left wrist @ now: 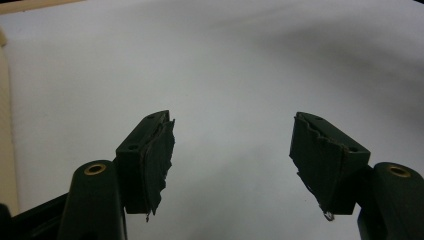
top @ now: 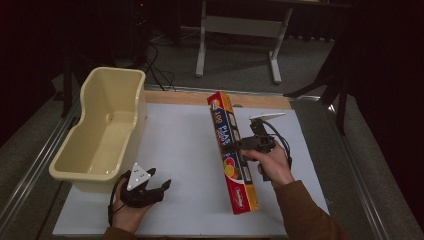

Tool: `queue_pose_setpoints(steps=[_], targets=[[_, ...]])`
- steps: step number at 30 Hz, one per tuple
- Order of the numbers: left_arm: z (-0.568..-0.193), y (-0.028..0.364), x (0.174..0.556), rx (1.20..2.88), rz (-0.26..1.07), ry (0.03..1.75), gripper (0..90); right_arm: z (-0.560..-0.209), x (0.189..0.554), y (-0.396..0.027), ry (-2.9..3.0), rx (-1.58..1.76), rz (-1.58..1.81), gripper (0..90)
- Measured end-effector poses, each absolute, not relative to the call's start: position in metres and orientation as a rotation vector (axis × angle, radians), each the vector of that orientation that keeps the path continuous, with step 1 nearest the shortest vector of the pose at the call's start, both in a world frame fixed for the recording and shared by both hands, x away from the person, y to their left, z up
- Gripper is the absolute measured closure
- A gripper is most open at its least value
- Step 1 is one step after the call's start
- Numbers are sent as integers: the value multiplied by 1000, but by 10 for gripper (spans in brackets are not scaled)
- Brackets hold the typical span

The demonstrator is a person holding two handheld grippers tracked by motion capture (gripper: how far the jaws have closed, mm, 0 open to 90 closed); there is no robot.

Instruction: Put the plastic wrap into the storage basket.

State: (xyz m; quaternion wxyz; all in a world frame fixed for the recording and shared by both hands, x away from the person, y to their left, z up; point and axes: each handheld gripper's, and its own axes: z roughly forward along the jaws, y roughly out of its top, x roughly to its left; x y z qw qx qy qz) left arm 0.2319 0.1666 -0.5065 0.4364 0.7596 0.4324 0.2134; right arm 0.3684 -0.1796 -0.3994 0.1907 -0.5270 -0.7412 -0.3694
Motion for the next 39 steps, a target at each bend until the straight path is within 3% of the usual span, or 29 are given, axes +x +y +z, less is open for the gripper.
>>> queue_pose_setpoints(steps=[39], targets=[[-506,165,232,1888,530,1069,331,-392,420,-107,-1711,-1454,-1217,398]])
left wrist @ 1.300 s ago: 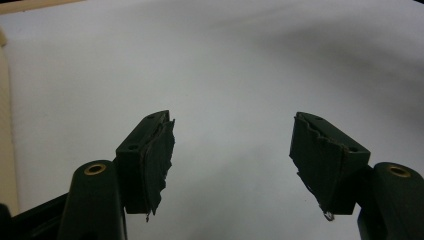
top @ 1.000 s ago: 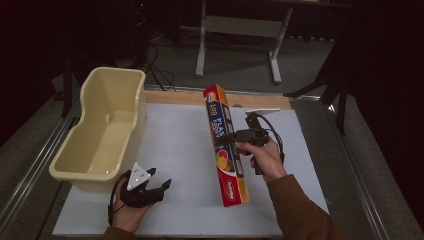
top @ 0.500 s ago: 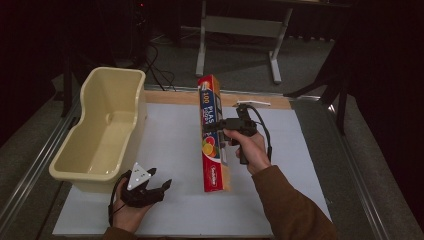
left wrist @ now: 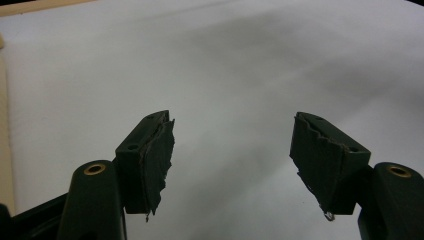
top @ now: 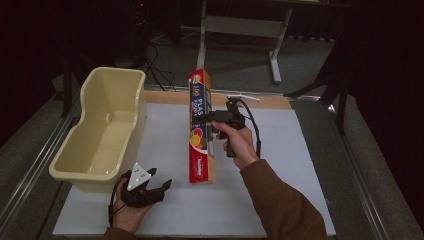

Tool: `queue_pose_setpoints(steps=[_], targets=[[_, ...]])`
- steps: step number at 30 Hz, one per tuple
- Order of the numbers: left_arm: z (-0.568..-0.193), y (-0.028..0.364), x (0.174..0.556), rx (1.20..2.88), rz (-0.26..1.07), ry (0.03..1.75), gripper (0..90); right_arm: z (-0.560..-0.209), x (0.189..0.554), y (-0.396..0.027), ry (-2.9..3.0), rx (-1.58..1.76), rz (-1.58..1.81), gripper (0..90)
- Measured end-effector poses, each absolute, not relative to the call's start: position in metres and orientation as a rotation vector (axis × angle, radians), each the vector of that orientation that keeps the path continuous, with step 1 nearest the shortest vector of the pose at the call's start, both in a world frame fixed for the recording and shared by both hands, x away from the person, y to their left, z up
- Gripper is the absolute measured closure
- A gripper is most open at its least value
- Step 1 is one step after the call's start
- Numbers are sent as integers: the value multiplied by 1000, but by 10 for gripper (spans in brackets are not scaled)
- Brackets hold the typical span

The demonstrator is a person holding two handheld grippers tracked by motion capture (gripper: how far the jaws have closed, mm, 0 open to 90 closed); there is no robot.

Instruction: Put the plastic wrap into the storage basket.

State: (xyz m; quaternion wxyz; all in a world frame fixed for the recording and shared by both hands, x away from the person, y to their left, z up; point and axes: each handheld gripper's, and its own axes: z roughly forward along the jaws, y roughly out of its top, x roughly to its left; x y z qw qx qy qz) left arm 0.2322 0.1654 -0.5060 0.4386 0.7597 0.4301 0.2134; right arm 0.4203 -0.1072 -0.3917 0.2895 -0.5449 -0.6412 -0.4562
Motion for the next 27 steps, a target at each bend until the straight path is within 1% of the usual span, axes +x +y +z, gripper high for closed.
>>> queue_pose_setpoints(steps=[10,27], targets=[[-507,165,233,1891,527,1068,331,-380,432,-85,-1677,-1451,-1250,397],[-507,166,232,1872,520,1072,331,-358,445,-30,-1668,-1449,-1286,397]])
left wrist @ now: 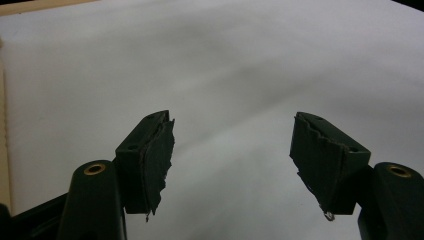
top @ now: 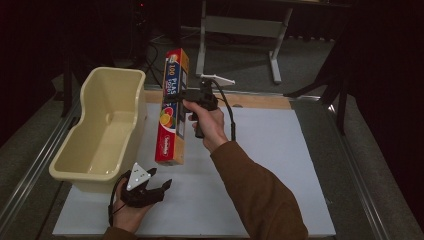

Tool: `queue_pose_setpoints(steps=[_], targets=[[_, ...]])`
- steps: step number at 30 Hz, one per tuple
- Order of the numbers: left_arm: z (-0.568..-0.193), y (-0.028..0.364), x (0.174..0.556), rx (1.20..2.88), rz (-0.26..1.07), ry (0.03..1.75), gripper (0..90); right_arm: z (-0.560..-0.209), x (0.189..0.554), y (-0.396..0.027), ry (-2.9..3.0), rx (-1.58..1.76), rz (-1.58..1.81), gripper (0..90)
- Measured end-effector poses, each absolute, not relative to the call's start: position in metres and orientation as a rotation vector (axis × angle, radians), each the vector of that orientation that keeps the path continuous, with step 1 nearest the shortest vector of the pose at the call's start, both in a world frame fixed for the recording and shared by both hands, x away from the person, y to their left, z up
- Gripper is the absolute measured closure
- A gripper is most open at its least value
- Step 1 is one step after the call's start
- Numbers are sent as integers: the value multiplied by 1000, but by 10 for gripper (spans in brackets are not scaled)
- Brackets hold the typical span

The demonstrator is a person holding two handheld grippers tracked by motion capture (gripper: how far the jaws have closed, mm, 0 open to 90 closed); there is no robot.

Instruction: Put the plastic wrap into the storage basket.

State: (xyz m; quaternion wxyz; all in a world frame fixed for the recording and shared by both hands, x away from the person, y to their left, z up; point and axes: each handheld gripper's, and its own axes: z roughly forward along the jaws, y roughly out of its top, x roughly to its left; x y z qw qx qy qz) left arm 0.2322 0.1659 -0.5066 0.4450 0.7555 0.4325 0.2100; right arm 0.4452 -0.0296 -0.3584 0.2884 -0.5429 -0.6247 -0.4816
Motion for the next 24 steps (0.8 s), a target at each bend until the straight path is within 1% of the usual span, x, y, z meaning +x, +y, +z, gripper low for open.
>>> queue_pose_setpoints(steps=[7,24], targets=[[-507,166,232,1880,523,1066,331,-357,448,-10,-1637,-1433,-1293,397],[-507,165,230,1882,542,1050,330,-367,459,46,-1561,-1392,-1278,396]])
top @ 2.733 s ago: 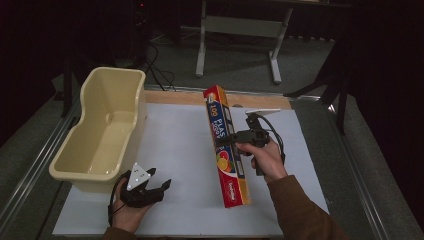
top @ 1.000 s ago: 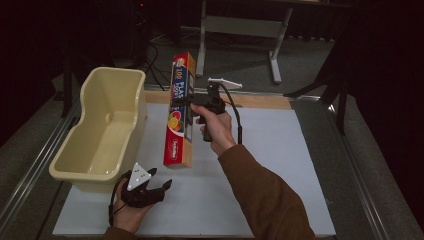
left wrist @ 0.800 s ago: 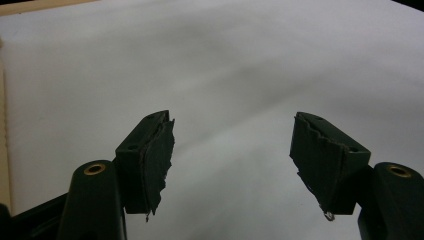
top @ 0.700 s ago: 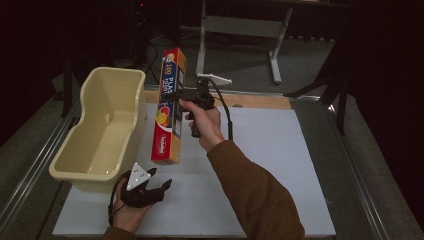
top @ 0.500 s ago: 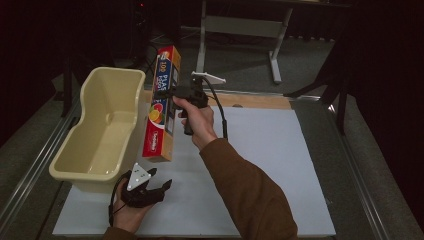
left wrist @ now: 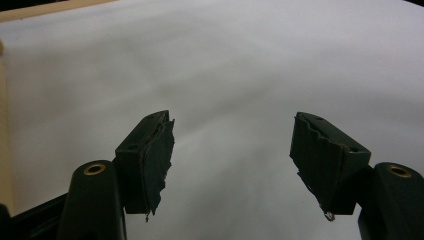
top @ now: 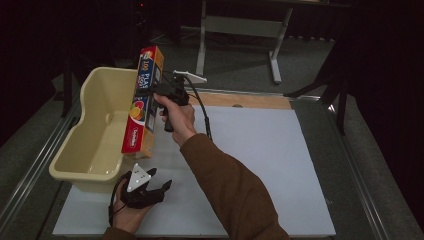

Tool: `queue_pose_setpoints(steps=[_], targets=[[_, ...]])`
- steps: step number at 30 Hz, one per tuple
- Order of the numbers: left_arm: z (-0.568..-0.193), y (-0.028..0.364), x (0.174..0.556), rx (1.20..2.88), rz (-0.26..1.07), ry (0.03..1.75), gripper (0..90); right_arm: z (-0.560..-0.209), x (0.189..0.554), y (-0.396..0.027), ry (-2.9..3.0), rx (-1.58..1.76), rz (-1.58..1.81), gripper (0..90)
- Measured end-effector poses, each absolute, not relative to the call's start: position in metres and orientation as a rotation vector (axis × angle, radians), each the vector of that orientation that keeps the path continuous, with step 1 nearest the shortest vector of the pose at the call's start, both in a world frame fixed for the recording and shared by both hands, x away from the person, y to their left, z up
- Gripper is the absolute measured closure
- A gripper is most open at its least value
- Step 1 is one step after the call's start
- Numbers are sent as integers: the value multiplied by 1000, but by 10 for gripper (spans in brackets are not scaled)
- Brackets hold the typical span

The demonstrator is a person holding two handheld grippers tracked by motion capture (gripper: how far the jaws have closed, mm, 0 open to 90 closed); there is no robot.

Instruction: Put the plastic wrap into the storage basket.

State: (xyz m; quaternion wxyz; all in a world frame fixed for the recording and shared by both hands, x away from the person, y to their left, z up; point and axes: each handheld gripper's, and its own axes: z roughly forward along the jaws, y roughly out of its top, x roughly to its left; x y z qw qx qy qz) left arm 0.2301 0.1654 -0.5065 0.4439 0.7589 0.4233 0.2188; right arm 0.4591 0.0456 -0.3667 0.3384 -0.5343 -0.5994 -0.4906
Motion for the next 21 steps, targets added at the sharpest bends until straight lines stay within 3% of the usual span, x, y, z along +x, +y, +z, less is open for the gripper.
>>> queue_pose_setpoints(steps=[21], targets=[[-505,166,229,1886,573,1021,328,-380,457,87,-1502,-1390,-1286,394]])
